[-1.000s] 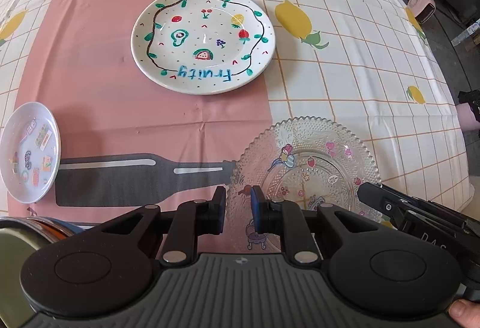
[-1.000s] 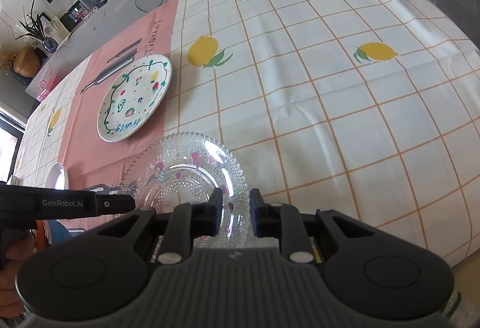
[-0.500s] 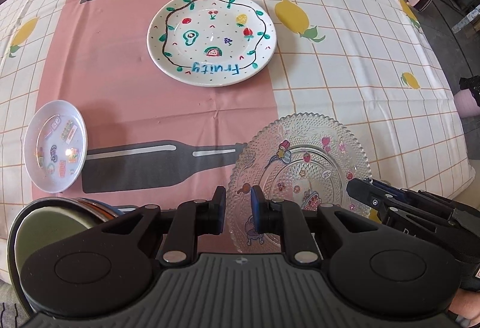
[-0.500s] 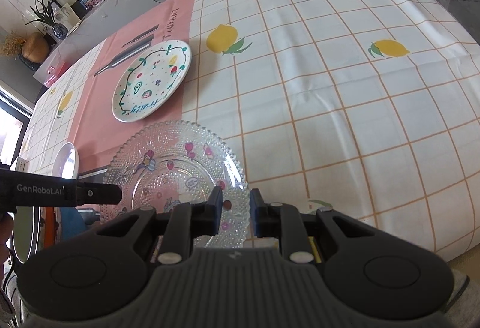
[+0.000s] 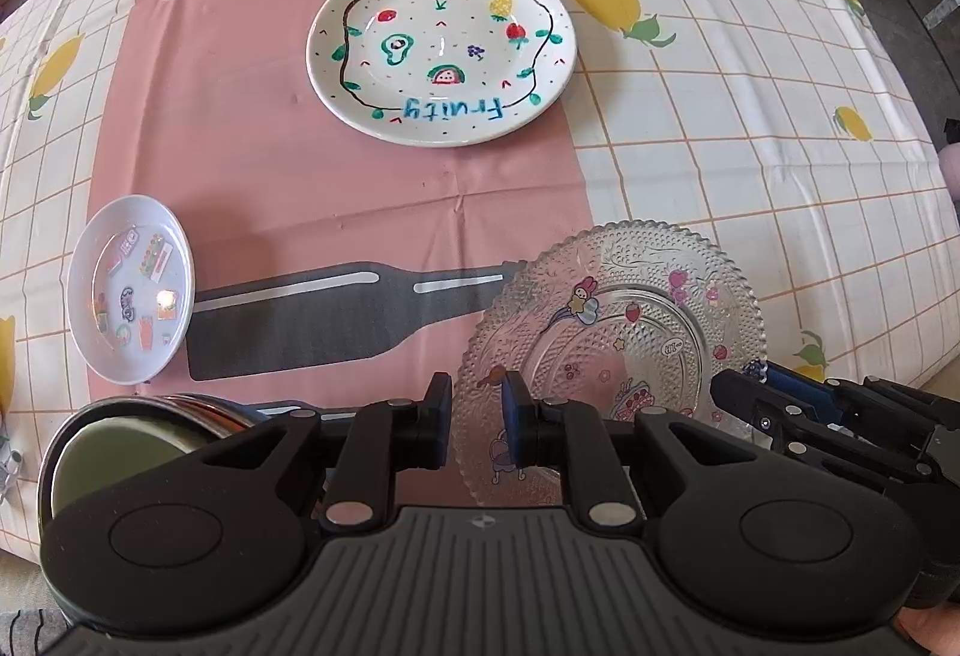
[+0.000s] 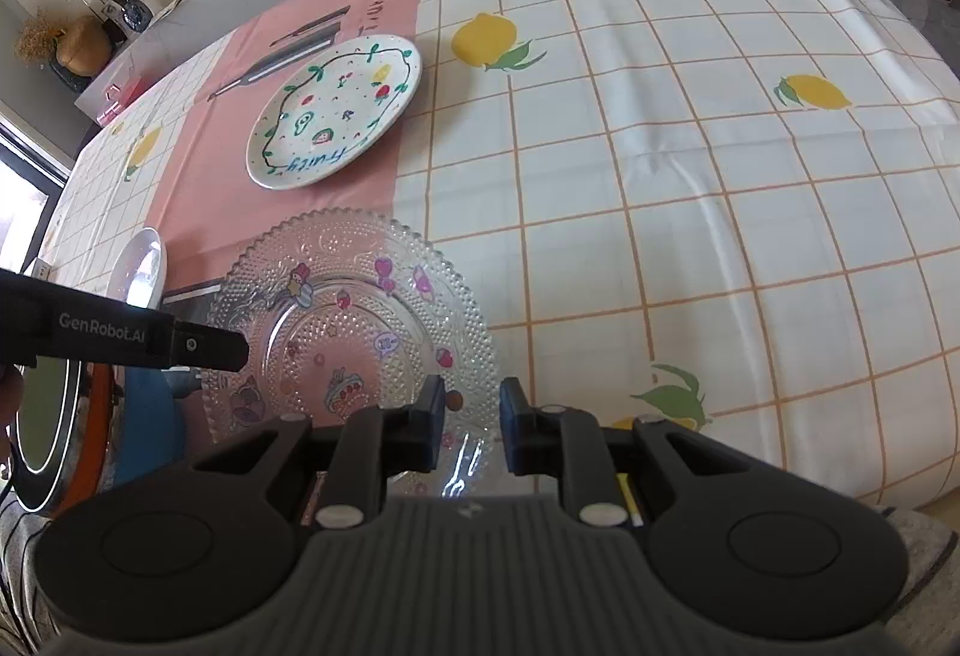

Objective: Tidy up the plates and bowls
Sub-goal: 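Lift the glass plate with both grippers and carry it toward the bowl stack, then lower the glass plate and open both grippers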

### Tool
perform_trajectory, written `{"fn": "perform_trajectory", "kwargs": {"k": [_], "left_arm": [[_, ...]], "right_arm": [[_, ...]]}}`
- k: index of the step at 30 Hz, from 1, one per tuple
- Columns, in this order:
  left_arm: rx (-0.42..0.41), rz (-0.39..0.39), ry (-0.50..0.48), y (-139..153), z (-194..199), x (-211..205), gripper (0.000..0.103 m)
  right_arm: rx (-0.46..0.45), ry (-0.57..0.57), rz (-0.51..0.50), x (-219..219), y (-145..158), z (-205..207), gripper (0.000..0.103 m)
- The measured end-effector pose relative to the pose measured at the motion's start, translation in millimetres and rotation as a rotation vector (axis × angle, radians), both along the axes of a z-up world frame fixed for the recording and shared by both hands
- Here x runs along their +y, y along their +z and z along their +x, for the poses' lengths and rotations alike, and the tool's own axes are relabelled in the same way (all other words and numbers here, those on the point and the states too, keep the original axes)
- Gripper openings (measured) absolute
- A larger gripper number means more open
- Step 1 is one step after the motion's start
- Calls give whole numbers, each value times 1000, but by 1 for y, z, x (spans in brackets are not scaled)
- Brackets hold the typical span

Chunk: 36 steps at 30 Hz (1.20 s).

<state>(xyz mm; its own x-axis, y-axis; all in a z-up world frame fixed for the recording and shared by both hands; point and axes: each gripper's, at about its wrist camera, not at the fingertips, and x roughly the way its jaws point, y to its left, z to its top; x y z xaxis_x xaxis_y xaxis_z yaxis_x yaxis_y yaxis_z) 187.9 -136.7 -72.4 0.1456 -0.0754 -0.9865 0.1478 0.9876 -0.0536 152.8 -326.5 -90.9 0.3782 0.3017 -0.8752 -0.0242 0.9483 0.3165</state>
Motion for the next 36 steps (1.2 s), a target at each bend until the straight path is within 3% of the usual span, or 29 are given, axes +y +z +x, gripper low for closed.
{"fn": "perform_trajectory", "kwargs": {"k": [5, 15, 26, 32, 35, 36], "left_arm": [[9, 57, 19, -14, 3, -8, 19], [-44, 140, -57, -13, -1, -12, 19], [-79, 159, -130, -15, -5, -14, 23], [-204, 126, -135, -2, -15, -15, 23], [-275, 83, -147, 11, -23, -19, 38], [-301, 78, -159, 15, -26, -20, 49]], "right_arm": [[7, 22, -71, 9, -6, 2, 20], [-8, 118, -100, 24, -5, -3, 20], [-26, 209, -165, 42, -4, -13, 24], [-23, 194, -150, 40, -4, -11, 25], [-27, 192, -155, 40, -4, -11, 25], [-29, 191, -159, 40, -3, -11, 25]]}}
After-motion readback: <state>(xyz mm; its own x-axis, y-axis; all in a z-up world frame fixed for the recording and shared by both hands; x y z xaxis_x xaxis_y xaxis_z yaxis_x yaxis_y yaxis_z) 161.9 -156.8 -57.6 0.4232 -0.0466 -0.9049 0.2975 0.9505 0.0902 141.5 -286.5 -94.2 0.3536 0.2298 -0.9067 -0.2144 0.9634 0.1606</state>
